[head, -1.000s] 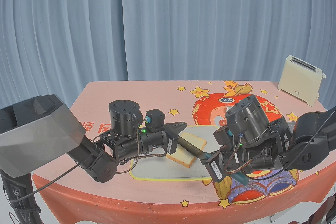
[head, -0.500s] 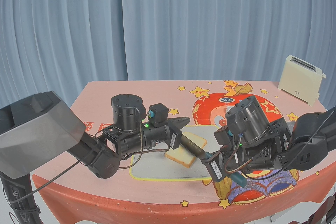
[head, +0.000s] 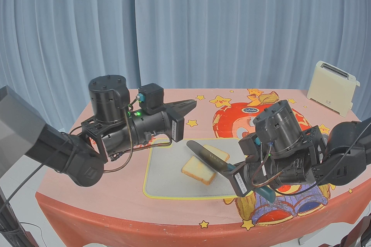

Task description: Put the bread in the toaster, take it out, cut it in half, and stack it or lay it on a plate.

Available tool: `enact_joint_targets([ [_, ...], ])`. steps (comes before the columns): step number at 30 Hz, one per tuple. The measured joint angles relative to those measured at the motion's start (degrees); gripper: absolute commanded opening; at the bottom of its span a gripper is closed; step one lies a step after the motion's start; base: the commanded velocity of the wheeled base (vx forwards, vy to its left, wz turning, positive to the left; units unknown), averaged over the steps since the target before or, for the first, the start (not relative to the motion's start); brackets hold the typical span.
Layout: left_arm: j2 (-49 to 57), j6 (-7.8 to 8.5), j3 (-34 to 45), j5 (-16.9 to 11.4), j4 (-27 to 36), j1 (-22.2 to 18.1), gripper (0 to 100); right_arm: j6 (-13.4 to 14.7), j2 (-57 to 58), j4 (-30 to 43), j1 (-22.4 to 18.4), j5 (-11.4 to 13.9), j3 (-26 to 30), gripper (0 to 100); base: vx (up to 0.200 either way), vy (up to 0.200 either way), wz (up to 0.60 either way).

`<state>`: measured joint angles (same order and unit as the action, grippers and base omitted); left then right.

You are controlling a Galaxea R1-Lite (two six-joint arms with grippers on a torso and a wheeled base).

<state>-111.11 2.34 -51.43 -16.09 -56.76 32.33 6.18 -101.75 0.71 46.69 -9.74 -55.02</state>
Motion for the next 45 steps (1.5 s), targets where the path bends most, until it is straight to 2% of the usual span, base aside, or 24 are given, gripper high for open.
enact_joint_targets([
  [8, 6.4, 0.11, 5.7, 1.6, -1.2, -3.4, 0, 0.0, 0.5, -0.9, 0.0, -0.1, 0.2, 0, 0.0, 0.0, 0.0],
  [14, 12.2, 0.04, 13.3, 1.7, -3.9, -6.2, 0, 0.0, 1.1, -2.6, 0.2, -0.1, 0.8, 0, 0.0, 0.0, 0.0],
  [24, 18.2, -0.05, 28.0, 2.0, -20.0, -12.0, 0, -0.1, 2.7, -3.2, 0.5, -0.1, 1.3, 0, 0.0, 0.0, 0.0],
  [28, 20.7, -0.13, 32.6, 2.0, -23.2, -15.2, 0, -0.1, 3.8, -3.3, 0.7, -0.1, 1.4, 0, 0.0, 0.0, 0.0],
  [40, 35.6, 1.16, 44.3, 2.3, -24.7, -19.3, 0, -0.2, 7.4, -3.3, 2.2, -0.6, 2.2, 0, 0.0, 0.0, 0.0],
  [45, 44.6, 1.97, 49.3, 2.4, -20.7, -21.8, 0, -0.2, 7.9, -3.3, 2.3, -0.8, 2.2, 0, 0.0, 0.0, 0.0],
])
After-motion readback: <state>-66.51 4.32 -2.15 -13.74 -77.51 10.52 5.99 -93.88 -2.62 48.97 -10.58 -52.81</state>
